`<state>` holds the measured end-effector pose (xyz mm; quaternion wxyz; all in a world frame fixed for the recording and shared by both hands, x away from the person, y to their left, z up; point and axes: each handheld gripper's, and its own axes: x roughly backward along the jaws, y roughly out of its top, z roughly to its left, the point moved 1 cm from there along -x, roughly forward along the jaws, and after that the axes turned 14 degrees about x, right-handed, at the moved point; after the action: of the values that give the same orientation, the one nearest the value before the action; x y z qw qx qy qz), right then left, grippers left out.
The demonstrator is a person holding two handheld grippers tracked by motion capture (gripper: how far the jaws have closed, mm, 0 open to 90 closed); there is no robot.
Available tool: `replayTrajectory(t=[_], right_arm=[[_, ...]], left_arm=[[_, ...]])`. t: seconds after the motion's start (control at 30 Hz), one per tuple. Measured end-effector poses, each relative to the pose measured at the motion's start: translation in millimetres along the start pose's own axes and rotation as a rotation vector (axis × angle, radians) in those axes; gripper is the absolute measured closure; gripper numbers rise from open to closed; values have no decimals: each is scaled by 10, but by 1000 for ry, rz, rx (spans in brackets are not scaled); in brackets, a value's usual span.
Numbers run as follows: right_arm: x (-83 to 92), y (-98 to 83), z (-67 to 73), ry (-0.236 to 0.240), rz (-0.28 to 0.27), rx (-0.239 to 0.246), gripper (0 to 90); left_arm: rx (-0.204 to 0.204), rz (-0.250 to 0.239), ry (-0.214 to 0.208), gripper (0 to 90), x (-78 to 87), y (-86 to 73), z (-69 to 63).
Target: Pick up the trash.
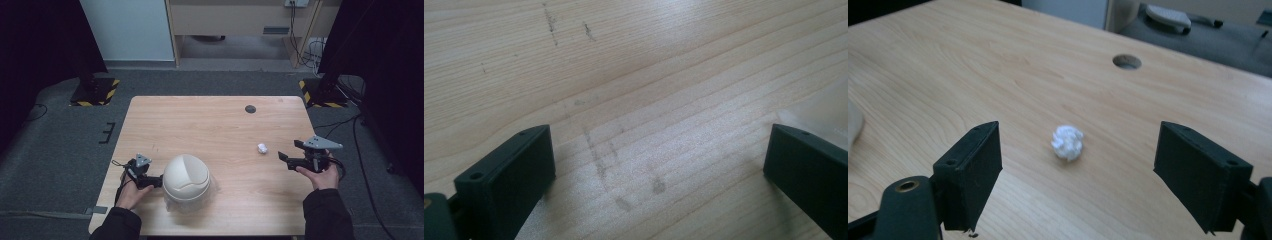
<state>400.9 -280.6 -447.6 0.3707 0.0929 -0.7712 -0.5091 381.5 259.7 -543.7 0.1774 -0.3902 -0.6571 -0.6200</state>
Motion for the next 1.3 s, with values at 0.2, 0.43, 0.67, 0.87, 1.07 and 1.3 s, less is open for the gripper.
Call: replayTrajectory(t=[0.2,0.43,0.67,0.87,1.07,1.3], right_arm=[[90,214,44,16,-46,42,192],[208,434,94,35,-104,77,194],[238,577,177,58,-125,111,196],[255,717,256,74,-146,141,197],[239,878,344,98,-173,169,201],[214,1026,380,121,-206,180,206]], left_arm=[[0,0,0,0,0,-1,-1],[0,0,0,0,0,-1,-1],[0,0,0,0,0,0,0],[0,0,0,0,0,0,-1],[1,1,1,0,0,0,-2],[1,1,1,0,0,0,-2]])
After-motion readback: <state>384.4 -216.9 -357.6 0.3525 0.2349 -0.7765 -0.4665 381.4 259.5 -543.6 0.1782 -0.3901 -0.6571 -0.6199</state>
